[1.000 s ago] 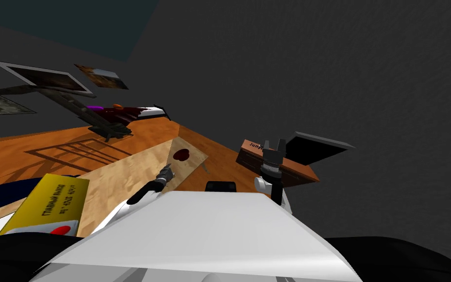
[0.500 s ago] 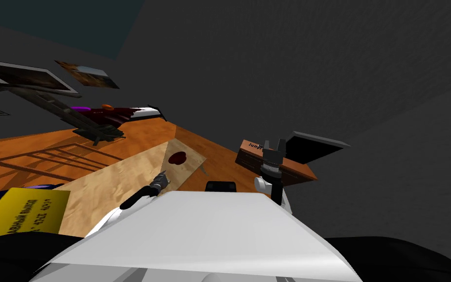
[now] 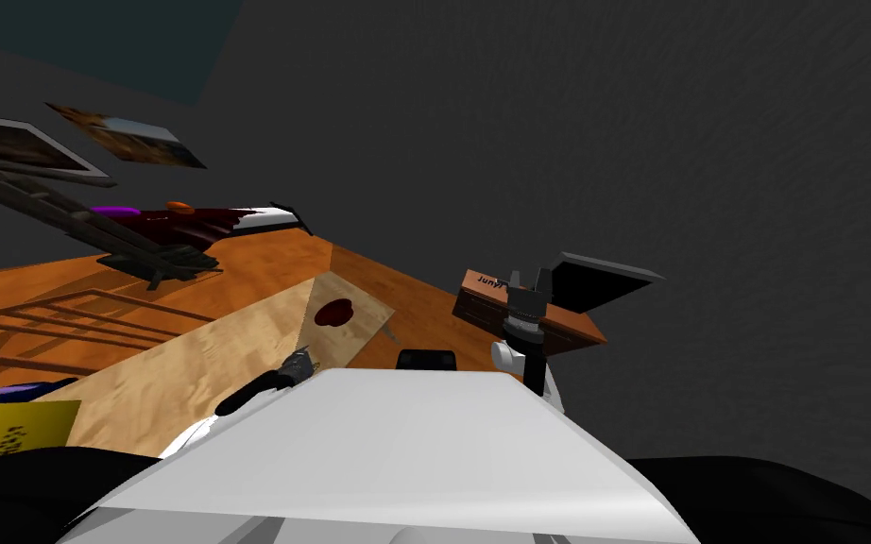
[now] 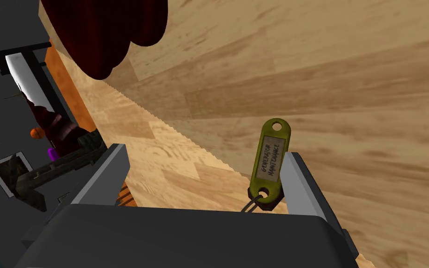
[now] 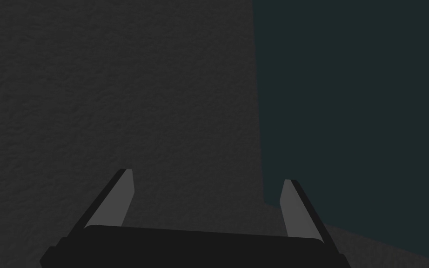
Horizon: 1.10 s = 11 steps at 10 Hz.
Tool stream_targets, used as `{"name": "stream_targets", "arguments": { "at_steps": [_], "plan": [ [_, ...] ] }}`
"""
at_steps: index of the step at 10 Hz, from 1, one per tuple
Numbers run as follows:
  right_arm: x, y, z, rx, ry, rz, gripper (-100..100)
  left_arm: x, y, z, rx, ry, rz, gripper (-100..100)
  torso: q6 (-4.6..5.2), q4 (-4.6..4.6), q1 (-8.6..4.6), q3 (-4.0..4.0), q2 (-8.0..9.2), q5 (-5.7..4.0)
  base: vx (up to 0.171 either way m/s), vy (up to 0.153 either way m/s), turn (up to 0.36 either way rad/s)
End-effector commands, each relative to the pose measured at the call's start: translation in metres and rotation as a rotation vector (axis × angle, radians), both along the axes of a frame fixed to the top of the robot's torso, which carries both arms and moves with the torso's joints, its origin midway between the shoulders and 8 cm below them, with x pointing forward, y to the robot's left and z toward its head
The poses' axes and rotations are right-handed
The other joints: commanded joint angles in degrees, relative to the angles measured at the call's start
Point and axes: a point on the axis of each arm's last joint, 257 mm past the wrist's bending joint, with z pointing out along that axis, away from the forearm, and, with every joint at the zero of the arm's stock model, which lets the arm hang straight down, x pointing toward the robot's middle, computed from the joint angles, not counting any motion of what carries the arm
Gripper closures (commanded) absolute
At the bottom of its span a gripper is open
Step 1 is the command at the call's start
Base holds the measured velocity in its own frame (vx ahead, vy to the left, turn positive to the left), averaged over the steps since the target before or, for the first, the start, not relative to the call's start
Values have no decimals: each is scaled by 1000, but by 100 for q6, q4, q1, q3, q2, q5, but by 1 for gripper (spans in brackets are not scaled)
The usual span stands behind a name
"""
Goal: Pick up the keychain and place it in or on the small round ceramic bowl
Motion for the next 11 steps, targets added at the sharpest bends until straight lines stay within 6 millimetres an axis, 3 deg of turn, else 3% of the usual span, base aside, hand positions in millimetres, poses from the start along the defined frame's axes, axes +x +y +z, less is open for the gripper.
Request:
{"name": "stream_targets", "arguments": {
  "at_steps": [1, 2, 3, 4, 8, 11],
  "plan": [
    [0, 0, 0, 0, 0, 0, 0, -35, 12, -14, -33, 64, 70, -100, 0, 0, 0, 0, 0, 0, 111, 22, -172],
    [0, 0, 0, 0, 0, 0, 0, -38, 11, -16, -39, 77, 74, -100, 1, -2, 7, -6, -12, 1, 83, 31, -34],
    [0, 0, 0, 0, 0, 0, 0, -60, 16, -23, -60, 116, 118, -100, -2, -2, 10, -5, -8, 2, 75, 20, -59],
    [0, 0, 0, 0, 0, 0, 0, -61, 16, -24, -62, 120, 119, -100, 0, -1, 8, -4, -6, 2, 55, 17, -48],
    [0, 0, 0, 0, 0, 0, 0, -139, 22, -44, -143, 256, 268, -100, -1, -2, 9, -6, -9, 2, 81, 28, -106],
    [0, 0, 0, 0, 0, 0, 0, -181, 18, -53, -194, 329, 346, -100, -2, -1, 5, -2, -2, 0, 70, 23, -65]
  ]
}}
